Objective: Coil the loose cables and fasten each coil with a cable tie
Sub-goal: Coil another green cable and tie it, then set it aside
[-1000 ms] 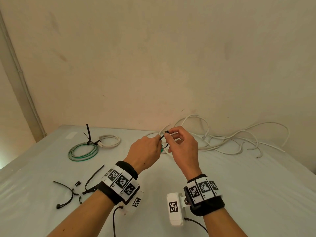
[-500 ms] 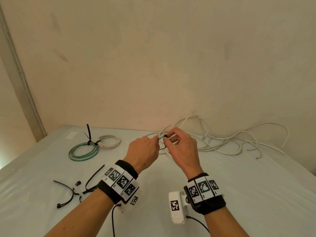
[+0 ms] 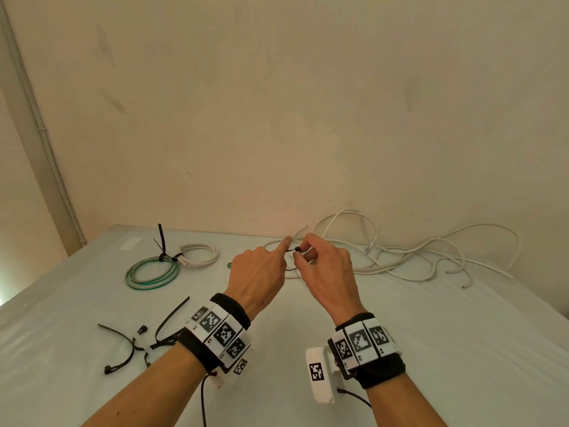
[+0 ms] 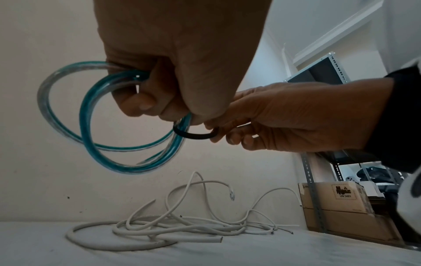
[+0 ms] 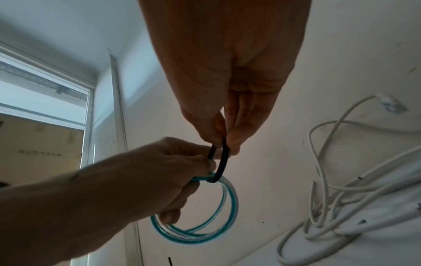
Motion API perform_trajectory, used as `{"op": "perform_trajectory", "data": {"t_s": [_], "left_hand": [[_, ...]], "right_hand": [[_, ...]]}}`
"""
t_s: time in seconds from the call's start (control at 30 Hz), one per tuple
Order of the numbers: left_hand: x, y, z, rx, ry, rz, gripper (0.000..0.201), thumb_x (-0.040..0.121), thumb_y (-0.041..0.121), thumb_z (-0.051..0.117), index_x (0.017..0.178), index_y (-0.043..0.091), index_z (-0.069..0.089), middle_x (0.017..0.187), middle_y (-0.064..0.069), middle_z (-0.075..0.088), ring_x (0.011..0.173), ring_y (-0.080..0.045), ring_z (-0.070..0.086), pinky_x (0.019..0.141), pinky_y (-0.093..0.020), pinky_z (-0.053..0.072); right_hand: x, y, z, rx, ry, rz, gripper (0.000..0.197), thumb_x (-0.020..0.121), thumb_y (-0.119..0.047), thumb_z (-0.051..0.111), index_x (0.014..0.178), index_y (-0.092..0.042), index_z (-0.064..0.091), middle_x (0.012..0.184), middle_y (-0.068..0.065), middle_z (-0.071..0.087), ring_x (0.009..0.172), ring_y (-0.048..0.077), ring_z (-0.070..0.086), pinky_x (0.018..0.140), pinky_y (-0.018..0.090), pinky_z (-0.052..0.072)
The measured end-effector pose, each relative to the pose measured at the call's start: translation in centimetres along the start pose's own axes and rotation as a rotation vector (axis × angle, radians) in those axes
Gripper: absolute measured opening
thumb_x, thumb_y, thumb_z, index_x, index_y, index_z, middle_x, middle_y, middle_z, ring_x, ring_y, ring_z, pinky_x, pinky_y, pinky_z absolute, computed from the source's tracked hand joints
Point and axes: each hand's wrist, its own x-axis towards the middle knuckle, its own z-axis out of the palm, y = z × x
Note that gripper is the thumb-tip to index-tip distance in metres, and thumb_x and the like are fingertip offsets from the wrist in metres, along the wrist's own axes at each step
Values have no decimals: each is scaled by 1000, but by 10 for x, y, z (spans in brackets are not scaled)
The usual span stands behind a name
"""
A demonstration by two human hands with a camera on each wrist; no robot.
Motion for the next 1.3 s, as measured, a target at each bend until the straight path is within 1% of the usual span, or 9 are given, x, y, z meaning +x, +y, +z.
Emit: {"op": "perform_trajectory", "data": {"t_s": [0.13, 0.23, 0.3, 0.47, 0.63, 0.77, 1.0, 1.17, 1.3], "left_hand": [[0, -1, -4, 14, -35, 2, 47, 112, 29, 28, 159, 32, 28, 68, 0, 40, 61, -21, 45, 60, -34, 35], [1, -2, -4, 9, -37, 1, 47, 110, 25, 31, 156, 30, 31, 86, -3, 61, 69, -25, 50, 61, -34, 37], [1, -2, -4, 9, -45, 6, 47, 109, 23, 32, 155, 30, 32, 91, -4, 64, 69, -25, 50, 61, -34, 37], [-1, -3, -1, -9, -55, 32, 42, 109, 22, 31, 150, 28, 36, 93, -4, 66, 67, -25, 49, 58, -33, 34], [-4, -4, 0, -3, -54, 33, 32, 109, 22, 31, 139, 25, 43, 72, -1, 47, 60, -23, 43, 58, -34, 33], [-4, -4, 0, 13, -58, 35, 27, 108, 19, 31, 131, 21, 45, 67, 0, 39, 58, -23, 39, 58, -35, 33], [3, -11, 10, -112, -5, 13, 29, 108, 26, 31, 132, 28, 47, 90, -2, 70, 70, -30, 59, 56, -34, 34], [-2, -10, 10, -58, 6, 11, 36, 109, 22, 30, 142, 29, 42, 84, -2, 61, 65, -26, 48, 55, -33, 29], [1, -11, 17, -62, -5, 36, 34, 109, 24, 29, 139, 28, 44, 91, -3, 68, 66, -26, 53, 58, -33, 37]], "right_hand": [[-2, 0, 1, 289, -49, 104, 11, 95, -25, 74, 90, -19, 68, 78, -1, 73, 66, 15, 72, 60, 28, 62], [-6, 0, 1, 477, -46, 172, 8, 95, -21, 76, 93, -15, 72, 78, 4, 75, 65, 16, 73, 59, 28, 62], [-7, 1, 2, 531, -12, 187, 7, 94, -20, 77, 93, -14, 73, 78, 4, 75, 65, 17, 73, 58, 29, 61], [-7, 5, 6, 444, 35, 127, 8, 91, -22, 80, 92, -17, 74, 80, 1, 73, 69, 15, 72, 53, 25, 59], [-8, 7, 6, 405, 28, 89, 10, 92, -25, 79, 93, -17, 73, 80, -1, 71, 71, 15, 72, 52, 24, 59], [-8, 7, 8, 418, 34, 77, 11, 92, -26, 80, 95, -17, 74, 81, 0, 71, 70, 16, 71, 53, 25, 60], [-8, 6, 10, 640, 22, 152, 4, 94, -16, 77, 94, -13, 74, 81, 5, 75, 69, 21, 73, 61, 33, 64], [-10, 12, 21, 565, 31, 96, 5, 93, -17, 78, 97, -14, 76, 81, 0, 74, 67, 17, 71, 58, 32, 63], [-6, 15, 28, 522, -9, 93, 8, 92, -18, 80, 98, -14, 76, 82, 1, 74, 69, 17, 73, 59, 33, 64]]}}
